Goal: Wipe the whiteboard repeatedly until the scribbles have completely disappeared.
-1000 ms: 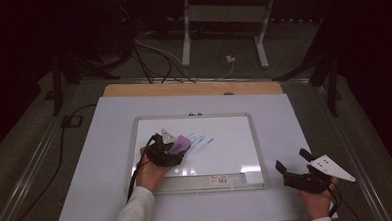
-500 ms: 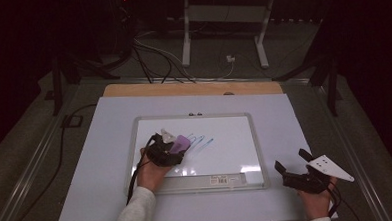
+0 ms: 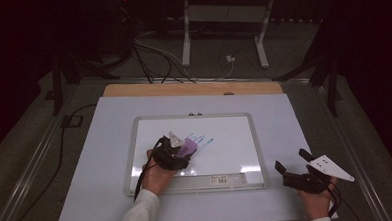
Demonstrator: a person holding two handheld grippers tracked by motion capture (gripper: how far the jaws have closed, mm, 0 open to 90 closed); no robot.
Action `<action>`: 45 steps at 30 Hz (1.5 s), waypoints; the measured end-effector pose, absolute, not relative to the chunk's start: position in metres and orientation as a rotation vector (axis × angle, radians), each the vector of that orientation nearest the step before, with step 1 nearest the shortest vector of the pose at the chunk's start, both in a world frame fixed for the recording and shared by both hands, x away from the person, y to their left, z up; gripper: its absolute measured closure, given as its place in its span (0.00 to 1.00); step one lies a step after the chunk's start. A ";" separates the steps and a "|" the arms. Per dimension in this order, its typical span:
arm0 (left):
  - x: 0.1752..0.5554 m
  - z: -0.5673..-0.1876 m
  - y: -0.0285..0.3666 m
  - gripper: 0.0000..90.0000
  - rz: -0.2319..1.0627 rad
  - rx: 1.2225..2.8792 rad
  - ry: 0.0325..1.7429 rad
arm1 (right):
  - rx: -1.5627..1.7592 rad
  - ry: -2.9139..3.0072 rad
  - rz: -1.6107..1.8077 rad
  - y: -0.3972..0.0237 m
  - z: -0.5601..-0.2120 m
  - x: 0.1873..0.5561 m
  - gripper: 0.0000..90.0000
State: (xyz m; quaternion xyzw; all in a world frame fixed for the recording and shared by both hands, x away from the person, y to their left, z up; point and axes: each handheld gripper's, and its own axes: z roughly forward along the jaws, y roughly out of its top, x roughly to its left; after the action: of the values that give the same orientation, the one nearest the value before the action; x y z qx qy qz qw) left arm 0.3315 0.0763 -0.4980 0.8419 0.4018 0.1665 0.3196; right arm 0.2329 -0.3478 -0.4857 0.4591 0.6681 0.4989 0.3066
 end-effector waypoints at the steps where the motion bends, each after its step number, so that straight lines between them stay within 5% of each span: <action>1: 0.333 -0.498 0.081 0.47 0.449 2.213 1.072 | 1.214 1.767 1.320 -0.348 -0.486 0.233 0.00; 12: 0.346 -0.498 0.113 0.47 0.485 2.171 1.196 | 1.219 1.766 1.319 -0.348 -0.486 0.233 0.00; 30: 0.315 -0.498 0.037 0.47 0.414 2.239 0.953 | 1.220 1.764 1.316 -0.348 -0.486 0.233 0.00; 45: 0.353 -0.497 0.098 0.47 0.531 2.175 1.231 | 1.225 1.757 1.321 -0.349 -0.486 0.233 0.00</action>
State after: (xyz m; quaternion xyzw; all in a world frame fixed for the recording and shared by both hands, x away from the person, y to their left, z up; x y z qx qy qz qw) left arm 0.3532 0.0985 -0.4969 0.8149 0.4614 0.1988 0.2892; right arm 0.2328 -0.3489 -0.4857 0.4633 0.6643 0.4996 0.3074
